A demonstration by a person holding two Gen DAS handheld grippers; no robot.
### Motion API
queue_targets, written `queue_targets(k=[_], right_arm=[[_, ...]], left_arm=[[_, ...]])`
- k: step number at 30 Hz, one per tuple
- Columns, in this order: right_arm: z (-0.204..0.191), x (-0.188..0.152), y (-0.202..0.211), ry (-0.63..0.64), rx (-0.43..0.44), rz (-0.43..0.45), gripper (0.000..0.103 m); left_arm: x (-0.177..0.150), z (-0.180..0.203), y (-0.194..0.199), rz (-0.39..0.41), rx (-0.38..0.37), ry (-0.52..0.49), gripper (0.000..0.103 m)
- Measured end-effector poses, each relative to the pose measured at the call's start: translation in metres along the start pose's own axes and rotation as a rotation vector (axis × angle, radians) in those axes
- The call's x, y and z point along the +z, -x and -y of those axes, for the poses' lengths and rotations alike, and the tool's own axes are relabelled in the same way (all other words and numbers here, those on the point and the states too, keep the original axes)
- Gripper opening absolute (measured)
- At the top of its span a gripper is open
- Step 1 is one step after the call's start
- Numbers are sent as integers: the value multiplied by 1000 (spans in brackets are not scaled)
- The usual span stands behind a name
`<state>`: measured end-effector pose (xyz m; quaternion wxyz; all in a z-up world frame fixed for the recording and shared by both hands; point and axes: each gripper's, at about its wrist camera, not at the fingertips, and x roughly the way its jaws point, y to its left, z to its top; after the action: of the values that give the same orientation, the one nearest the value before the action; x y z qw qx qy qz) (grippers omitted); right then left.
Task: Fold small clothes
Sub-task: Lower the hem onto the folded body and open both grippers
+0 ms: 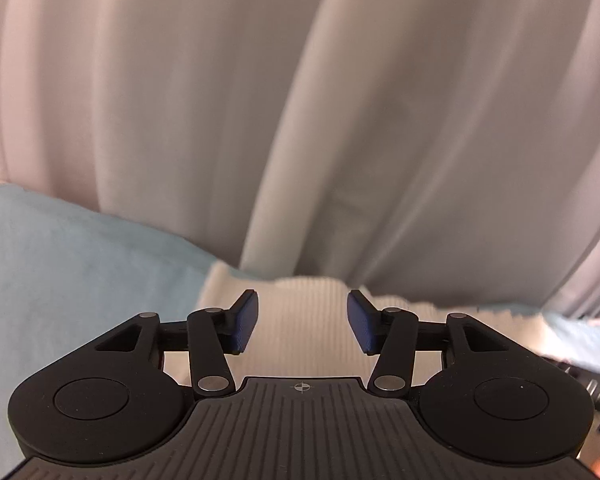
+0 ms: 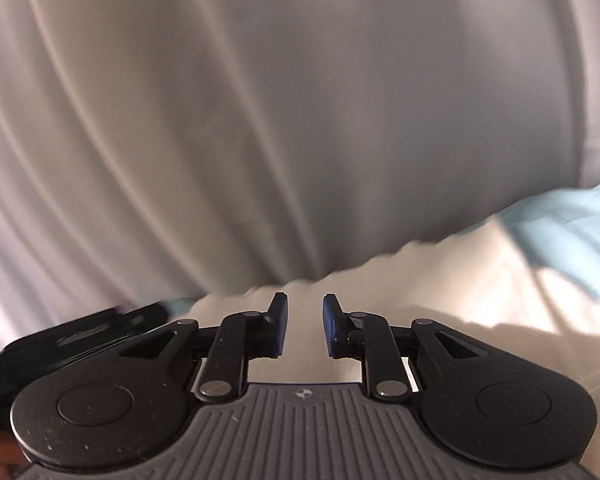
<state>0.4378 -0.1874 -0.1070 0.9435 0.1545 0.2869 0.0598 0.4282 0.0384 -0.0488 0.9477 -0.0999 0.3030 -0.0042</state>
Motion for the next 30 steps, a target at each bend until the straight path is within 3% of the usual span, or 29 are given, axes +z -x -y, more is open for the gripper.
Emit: queue_targets(k=[2, 3, 6, 8, 11, 16, 18, 20, 24, 27, 30], right_arm=[[-5, -6, -7, 90, -78, -12, 19], [-1, -3, -6, 97, -101, 0, 19], [20, 2, 2, 151, -306, 36, 21], [52, 11, 10, 64, -350, 35, 21], [70, 13, 20, 48, -407, 58, 20], [47, 6, 27, 166, -490, 20, 21], [32, 4, 37, 174, -460, 24, 21], [15, -5, 50, 192, -389, 31, 21], [-24, -44, 64, 302, -246, 2, 21], [-26, -65, 69, 393, -273, 14, 21], [2, -62, 82, 328, -332, 40, 21]], left_arm=[[-8, -3, -11, -43, 54, 3, 54], [-12, -6, -11, -22, 54, 8, 54], [-12, -8, -9, -24, 54, 4, 54], [-14, -8, -9, -21, 56, -8, 55], [-15, -9, -10, -19, 52, 4, 55], [-9, -11, -12, -27, 53, -6, 56], [-8, -10, -3, -34, 61, -22, 57], [-12, -6, 14, -6, 64, -31, 67], [-29, -5, 45, 24, -30, -8, 77], [-42, -11, 50, -3, 3, -19, 77], [-46, -25, 59, 20, 51, -55, 76]])
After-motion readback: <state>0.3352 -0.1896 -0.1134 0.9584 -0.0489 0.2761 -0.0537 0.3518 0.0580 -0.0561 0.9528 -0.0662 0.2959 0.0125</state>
